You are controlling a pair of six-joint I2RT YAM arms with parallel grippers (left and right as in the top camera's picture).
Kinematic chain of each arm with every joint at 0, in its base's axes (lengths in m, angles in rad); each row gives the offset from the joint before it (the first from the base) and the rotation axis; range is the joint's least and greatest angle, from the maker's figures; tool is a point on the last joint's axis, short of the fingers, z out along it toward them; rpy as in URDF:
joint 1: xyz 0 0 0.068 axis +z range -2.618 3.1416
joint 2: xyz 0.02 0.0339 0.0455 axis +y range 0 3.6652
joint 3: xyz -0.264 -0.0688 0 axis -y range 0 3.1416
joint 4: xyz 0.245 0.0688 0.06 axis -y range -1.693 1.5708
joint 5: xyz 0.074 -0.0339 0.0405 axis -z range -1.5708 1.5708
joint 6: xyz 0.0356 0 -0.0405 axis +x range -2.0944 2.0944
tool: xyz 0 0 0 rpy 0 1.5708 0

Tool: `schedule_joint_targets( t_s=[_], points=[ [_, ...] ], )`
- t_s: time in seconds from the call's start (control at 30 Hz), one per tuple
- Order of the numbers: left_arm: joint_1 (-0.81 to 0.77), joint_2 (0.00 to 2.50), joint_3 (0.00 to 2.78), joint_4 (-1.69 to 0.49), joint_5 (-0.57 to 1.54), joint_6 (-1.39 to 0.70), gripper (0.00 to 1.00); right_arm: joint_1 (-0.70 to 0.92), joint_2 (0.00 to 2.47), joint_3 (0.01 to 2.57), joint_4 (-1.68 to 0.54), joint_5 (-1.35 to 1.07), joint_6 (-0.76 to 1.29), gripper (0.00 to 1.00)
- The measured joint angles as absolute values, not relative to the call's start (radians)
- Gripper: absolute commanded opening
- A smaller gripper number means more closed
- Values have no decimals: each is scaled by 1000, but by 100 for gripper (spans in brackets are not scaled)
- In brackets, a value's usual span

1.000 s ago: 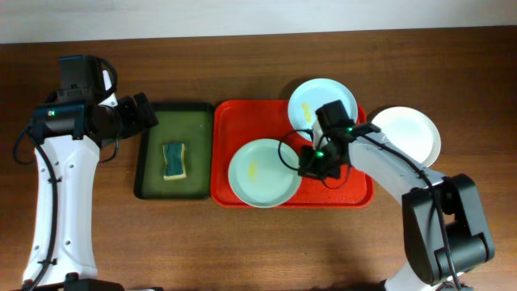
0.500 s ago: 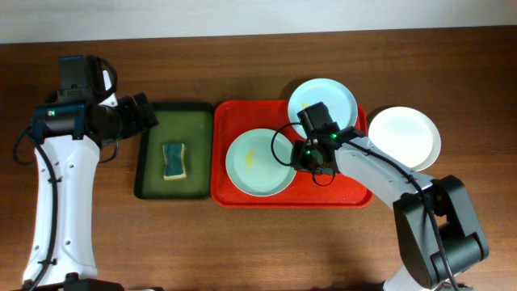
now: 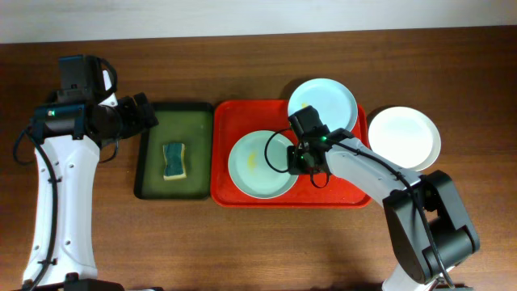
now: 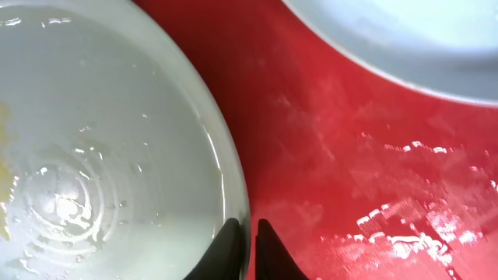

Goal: Clean dirty plates on tray and stack at the side
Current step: 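Move the right gripper to grip the rim of a light-blue plate, then grasp the sponge from the black tray with the left gripper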

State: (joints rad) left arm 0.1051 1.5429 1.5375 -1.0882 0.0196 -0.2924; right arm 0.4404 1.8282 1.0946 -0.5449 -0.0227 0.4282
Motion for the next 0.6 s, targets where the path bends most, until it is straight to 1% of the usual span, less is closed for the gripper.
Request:
schedule_joint_targets(
  t_s=[0.03, 0.07, 0.1, 0.13, 0.17, 0.3, 0.33, 0.37, 0.4, 0.43, 0.47, 0.5, 0.53, 0.6],
  points=[
    [105, 1543, 1538, -1088, 20, -292, 99, 440, 1828, 1096, -562, -22, 424, 25],
    [105, 1543, 1538, -1070, 11, -292, 100, 440, 1828, 1099, -577, -22, 422, 27],
    [105, 1543, 1538, -1069, -9, -292, 100, 440, 1828, 1101, -583, -23, 415, 20],
    [105, 1543, 1538, -1069, -25, -292, 99, 440, 1828, 1104, -592, -23, 416, 11],
    [105, 1543, 1538, -1069, -35, -292, 99, 440, 1828, 1104, -599, -23, 416, 4],
    [105, 1543, 1538, -1069, -43, -292, 99, 440, 1828, 1110, -598, -28, 419, 4],
    [105, 1543, 1538, -1067, -43, -292, 100, 440, 1828, 1110, -598, -31, 419, 5],
    [105, 1543, 1537, -1028, -45, -292, 88, 440, 1828, 1110, -598, -41, 419, 5],
    [105, 1543, 1538, -1011, -44, -292, 83, 440, 1828, 1110, -598, -47, 419, 6],
    [105, 1543, 1538, -1037, -28, -292, 73, 440, 1828, 1110, -595, -50, 419, 9],
    [97, 1543, 1532, -1092, 20, -280, 65, 440, 1828, 1110, -593, -50, 421, 9],
    [68, 1539, 1482, -1085, 16, -257, 57, 440, 1828, 1110, -591, -51, 419, 9],
    [37, 1548, 1428, -1068, 4, -233, 51, 440, 1828, 1110, -590, -52, 419, 9],
    [-12, 1609, 1311, -1001, -19, -182, 52, 440, 1828, 1110, -590, -53, 419, 9]
  ],
)
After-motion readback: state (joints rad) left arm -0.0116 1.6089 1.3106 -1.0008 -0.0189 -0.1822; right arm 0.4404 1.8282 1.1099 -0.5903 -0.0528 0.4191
